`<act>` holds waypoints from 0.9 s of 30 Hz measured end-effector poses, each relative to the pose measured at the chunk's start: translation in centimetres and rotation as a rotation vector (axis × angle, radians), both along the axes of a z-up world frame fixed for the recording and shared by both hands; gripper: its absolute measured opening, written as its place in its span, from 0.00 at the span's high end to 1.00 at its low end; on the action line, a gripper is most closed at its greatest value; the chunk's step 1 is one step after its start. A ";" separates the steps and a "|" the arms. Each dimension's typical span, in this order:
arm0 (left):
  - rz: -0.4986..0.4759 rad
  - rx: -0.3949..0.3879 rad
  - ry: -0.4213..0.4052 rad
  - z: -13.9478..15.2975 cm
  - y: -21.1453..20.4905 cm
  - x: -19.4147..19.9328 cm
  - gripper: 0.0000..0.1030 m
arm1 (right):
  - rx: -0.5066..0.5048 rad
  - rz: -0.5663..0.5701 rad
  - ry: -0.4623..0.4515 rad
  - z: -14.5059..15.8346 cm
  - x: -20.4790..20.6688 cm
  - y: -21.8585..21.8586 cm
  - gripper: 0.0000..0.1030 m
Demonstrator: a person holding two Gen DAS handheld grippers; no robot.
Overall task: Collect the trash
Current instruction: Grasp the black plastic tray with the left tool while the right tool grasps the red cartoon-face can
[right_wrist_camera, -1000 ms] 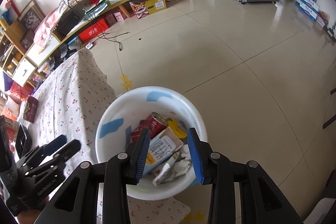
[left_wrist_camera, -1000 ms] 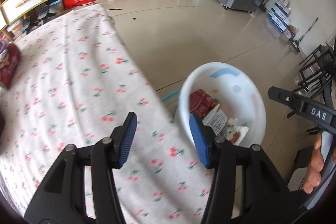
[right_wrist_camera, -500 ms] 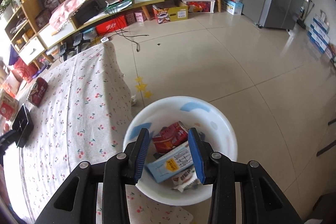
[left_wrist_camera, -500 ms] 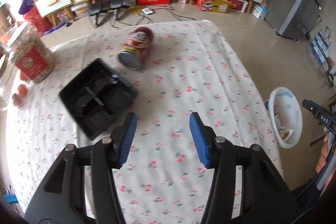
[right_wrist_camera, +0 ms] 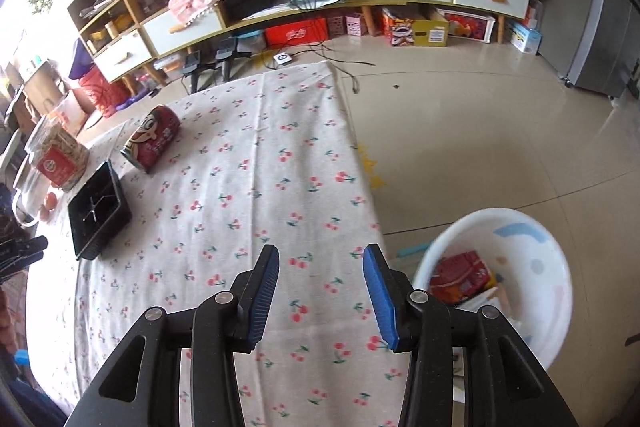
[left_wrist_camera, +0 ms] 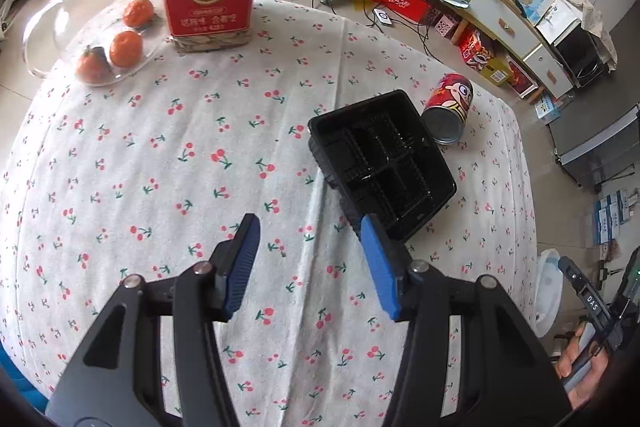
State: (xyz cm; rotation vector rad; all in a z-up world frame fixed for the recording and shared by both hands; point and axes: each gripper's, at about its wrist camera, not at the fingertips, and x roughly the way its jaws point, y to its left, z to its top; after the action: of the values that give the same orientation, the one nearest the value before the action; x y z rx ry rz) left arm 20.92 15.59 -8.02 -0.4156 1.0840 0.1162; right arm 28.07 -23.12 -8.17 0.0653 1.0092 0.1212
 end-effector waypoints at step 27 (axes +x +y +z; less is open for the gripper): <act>-0.108 0.047 0.022 -1.6 -1.1 2.6 0.95 | 0.283 0.071 0.117 -3.2 14.0 18.4 0.42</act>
State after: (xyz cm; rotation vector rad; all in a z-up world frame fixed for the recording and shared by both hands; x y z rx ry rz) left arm 23.52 14.48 -9.59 -0.3136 1.1210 0.0505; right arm 42.03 -4.73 -11.35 0.2973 1.1060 0.3276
